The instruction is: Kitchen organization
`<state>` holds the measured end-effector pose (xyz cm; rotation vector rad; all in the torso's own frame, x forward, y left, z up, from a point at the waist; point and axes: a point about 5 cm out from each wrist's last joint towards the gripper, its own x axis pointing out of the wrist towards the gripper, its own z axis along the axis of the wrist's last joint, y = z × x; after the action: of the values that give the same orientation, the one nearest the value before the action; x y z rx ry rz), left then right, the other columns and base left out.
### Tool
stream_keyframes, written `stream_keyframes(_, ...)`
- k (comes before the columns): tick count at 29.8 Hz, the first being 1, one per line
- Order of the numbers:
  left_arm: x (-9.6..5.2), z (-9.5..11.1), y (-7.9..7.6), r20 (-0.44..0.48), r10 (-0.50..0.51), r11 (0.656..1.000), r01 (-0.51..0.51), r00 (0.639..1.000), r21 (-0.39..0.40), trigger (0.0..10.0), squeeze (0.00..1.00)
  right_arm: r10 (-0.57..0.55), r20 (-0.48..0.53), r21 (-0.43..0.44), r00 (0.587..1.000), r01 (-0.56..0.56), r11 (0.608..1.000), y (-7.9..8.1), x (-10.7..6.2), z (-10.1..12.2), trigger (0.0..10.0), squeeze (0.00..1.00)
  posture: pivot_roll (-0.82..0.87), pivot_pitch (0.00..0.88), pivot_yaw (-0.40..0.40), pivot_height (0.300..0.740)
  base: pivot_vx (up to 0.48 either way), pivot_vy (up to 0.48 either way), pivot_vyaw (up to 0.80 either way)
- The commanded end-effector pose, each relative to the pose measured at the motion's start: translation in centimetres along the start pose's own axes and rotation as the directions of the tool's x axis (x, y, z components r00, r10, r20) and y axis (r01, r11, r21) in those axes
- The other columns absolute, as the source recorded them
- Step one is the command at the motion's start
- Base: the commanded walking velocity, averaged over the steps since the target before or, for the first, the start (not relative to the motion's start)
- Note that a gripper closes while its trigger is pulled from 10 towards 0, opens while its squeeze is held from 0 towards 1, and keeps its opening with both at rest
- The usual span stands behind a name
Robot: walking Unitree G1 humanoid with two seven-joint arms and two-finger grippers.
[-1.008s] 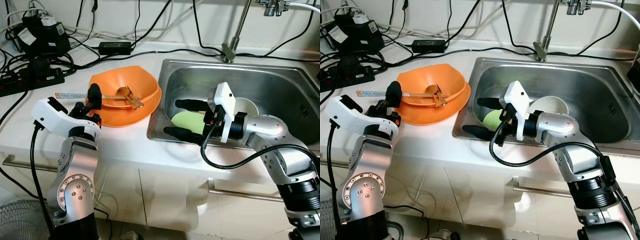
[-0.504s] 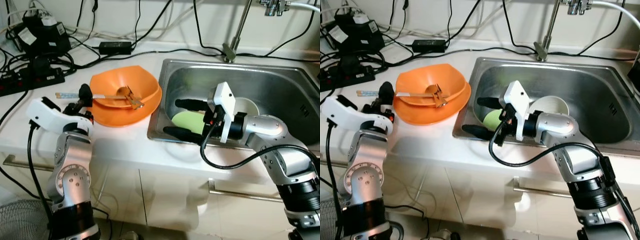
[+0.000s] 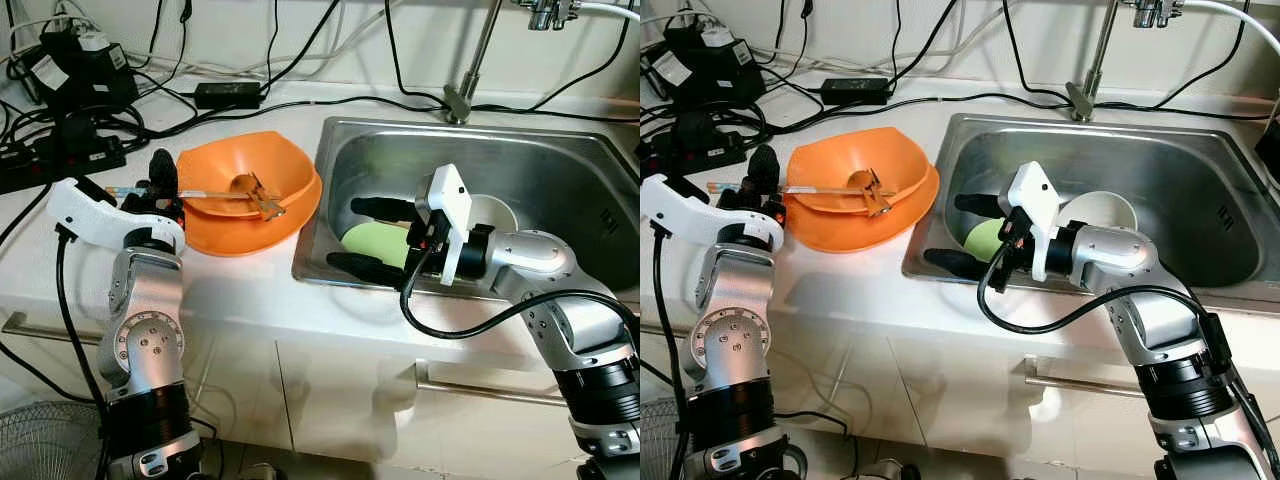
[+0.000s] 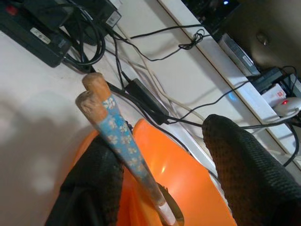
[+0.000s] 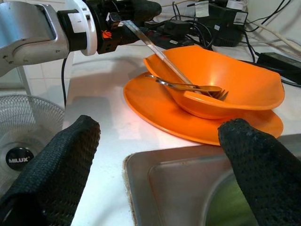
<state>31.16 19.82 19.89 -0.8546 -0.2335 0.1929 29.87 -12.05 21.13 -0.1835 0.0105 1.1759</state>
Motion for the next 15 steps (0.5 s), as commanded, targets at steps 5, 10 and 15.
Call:
stream_keyframes(5,-0.11,0.39,-0.13,0.022,0.006,1.0,-0.005,1.0,-0.02,0.0,0.0,-0.006,-0.006,-0.01,1.0,0.006,1.0,0.04,-0.21,0.07,10.0,0.0,-0.02,0.049,0.068,0.74,0.0,0.0,0.0)
stream_keyframes(10,-0.07,0.44,-0.08,0.025,0.012,1.0,-0.011,1.0,-0.028,0.0,0.0,-0.008,-0.007,-0.012,1.0,0.008,1.0,0.0,-0.22,0.08,10.0,0.0,-0.02,0.049,0.068,0.74,0.0,0.0,0.0)
stream_keyframes(15,0.03,0.61,-0.23,0.029,0.014,0.999,-0.013,0.999,-0.036,0.0,0.0,-0.011,-0.008,-0.014,1.0,0.01,1.0,-0.09,-0.22,0.09,10.0,0.0,-0.02,0.047,0.067,0.74,0.0,0.0,0.0)
